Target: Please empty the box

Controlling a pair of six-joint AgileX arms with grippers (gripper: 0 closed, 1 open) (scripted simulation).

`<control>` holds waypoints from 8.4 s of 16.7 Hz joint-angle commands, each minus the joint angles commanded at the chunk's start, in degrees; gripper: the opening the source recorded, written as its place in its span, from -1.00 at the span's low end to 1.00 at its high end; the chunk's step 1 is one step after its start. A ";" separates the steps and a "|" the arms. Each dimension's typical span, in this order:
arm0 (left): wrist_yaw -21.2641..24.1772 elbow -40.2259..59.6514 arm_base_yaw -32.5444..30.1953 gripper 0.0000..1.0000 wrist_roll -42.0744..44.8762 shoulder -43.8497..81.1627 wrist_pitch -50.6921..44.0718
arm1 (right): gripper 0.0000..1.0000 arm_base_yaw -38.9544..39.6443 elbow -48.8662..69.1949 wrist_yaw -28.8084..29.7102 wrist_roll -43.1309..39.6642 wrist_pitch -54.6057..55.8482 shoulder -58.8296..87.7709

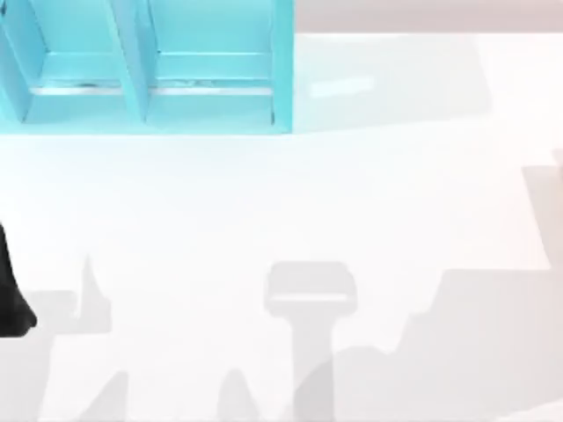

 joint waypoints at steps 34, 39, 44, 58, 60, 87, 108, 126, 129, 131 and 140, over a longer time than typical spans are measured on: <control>0.00 0.00 0.00 1.00 0.00 0.00 0.00 | -0.85 59.02 11.40 0.77 59.51 19.65 30.10; 0.00 0.00 0.00 1.00 0.00 0.00 0.00 | -0.10 59.02 11.40 0.77 59.51 19.65 30.10; 0.00 0.00 0.00 1.00 0.00 0.00 0.00 | 0.66 59.02 11.40 0.77 59.51 19.65 30.10; 0.00 0.00 0.00 1.00 0.00 0.00 0.00 | 1.00 58.94 13.61 0.79 59.53 17.33 29.61; 0.00 0.00 0.00 1.00 0.00 0.00 0.00 | 1.00 59.00 17.06 0.77 59.47 12.84 28.91; 0.00 0.00 0.00 1.00 0.00 0.00 0.00 | 1.00 2.06 27.96 0.80 2.47 -3.86 23.73; 0.00 0.00 0.00 1.00 0.00 0.00 0.00 | 1.00 -3.72 10.16 0.61 -3.29 15.30 24.75; 0.00 0.00 0.00 1.00 0.00 0.00 0.00 | -0.81 -3.89 8.27 0.62 -3.46 17.39 24.95; 0.00 0.00 0.00 1.00 0.00 0.00 0.00 | -1.00 -3.89 8.27 0.62 -3.46 17.39 24.95; 0.00 0.00 0.00 1.00 0.00 0.00 0.00 | -1.00 -3.89 8.27 0.62 -3.46 17.39 24.95; 0.00 0.00 0.00 1.00 0.00 0.00 0.00 | -1.00 -3.15 12.13 -0.12 -2.78 13.79 23.44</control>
